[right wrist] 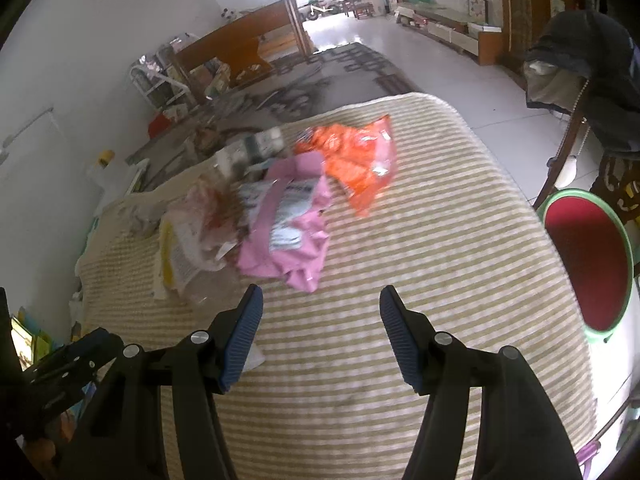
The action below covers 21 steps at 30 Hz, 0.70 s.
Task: Collect trash
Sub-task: 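Return both tools to the bed and grasp the dark cigarette box with the left gripper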
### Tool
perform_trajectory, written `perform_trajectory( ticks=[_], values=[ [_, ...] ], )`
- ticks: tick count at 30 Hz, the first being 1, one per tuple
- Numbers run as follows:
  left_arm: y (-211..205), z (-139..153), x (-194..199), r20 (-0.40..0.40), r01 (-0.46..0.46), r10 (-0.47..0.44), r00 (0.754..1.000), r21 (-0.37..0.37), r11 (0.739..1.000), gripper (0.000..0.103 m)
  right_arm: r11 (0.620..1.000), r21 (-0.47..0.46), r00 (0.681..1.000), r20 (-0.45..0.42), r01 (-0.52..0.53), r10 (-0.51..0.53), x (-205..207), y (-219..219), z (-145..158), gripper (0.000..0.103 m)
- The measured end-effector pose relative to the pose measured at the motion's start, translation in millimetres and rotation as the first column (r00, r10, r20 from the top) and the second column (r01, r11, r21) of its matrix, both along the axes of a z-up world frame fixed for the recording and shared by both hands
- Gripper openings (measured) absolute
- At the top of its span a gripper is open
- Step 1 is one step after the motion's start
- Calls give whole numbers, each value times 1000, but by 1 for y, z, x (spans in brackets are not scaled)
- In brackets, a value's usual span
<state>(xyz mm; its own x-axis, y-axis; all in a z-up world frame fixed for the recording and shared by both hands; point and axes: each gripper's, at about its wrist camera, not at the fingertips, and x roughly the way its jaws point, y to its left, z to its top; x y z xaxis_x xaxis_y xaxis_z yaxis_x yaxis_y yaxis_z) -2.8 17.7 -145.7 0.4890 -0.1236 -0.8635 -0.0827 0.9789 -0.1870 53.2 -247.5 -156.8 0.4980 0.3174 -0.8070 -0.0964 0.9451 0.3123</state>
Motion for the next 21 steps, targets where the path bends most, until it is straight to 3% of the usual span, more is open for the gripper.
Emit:
perform_trajectory(
  ticks=[12,21],
  values=[
    [70,-22,-31,-70,-117,117,991,2,993,54,1000,-8,1000,2,-23,23,-8,37,1,59],
    [69,-43,-26,-144,-71,63,988,-53,996,54,1000,-22,1000,-1,-6,6,-12,41,1,59]
  ],
)
